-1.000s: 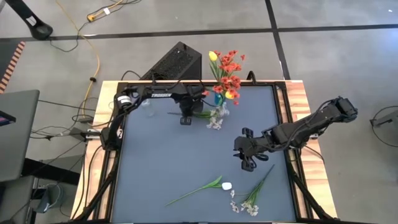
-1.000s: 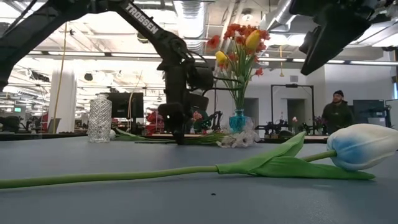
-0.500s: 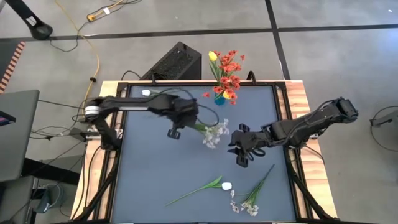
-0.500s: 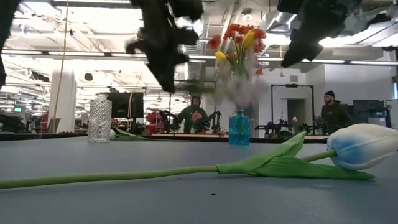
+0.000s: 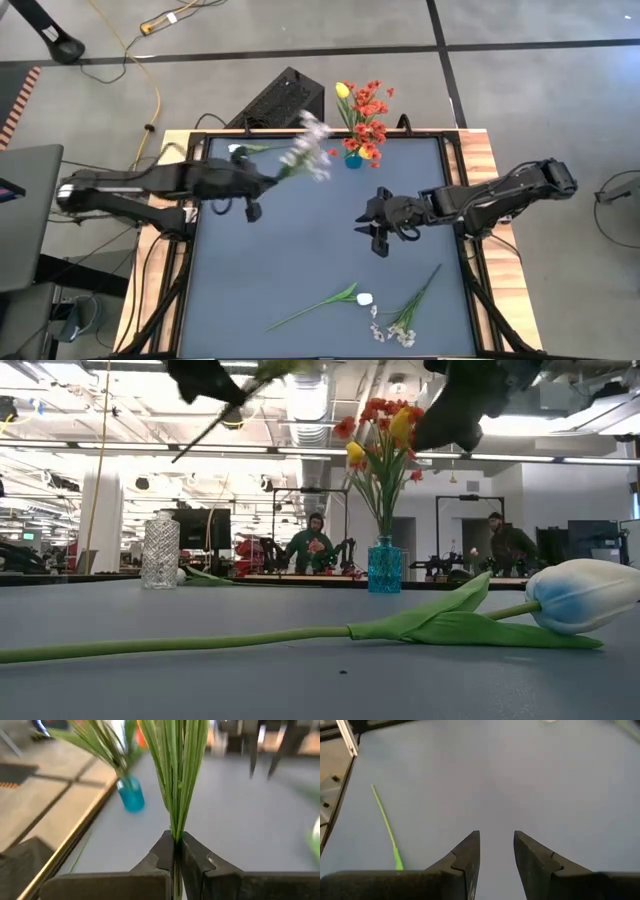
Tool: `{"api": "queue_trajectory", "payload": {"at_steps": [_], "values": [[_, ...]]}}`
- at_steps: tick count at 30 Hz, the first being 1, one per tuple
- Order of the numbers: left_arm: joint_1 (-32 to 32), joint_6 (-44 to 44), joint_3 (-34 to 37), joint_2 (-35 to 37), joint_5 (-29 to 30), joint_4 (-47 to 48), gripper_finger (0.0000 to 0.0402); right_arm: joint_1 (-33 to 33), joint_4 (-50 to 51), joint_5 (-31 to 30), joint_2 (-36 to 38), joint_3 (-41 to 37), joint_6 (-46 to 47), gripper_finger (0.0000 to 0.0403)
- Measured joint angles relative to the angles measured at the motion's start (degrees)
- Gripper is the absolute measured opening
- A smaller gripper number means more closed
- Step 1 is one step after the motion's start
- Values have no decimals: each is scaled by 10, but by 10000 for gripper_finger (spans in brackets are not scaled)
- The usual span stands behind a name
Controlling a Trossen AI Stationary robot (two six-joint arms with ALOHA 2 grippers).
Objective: Sort flowers into vase by color
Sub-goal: Put the top white flowers into the transparent vase
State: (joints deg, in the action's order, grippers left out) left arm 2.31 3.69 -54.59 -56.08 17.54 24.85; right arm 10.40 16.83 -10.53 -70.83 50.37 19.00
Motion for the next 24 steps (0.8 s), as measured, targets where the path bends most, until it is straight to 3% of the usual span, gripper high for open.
{"api": "queue_trajectory", "payload": {"at_steps": [6, 14, 24], "values": [[0, 19, 180, 174, 112, -214, 0, -25, -35, 1, 0, 0, -16, 145], [5, -79, 346, 321, 335, -348, 0, -51, -39, 1, 0, 0, -17, 145], [57, -138, 381, 351, 360, -395, 0, -57, -43, 1, 0, 0, -17, 145]]}}
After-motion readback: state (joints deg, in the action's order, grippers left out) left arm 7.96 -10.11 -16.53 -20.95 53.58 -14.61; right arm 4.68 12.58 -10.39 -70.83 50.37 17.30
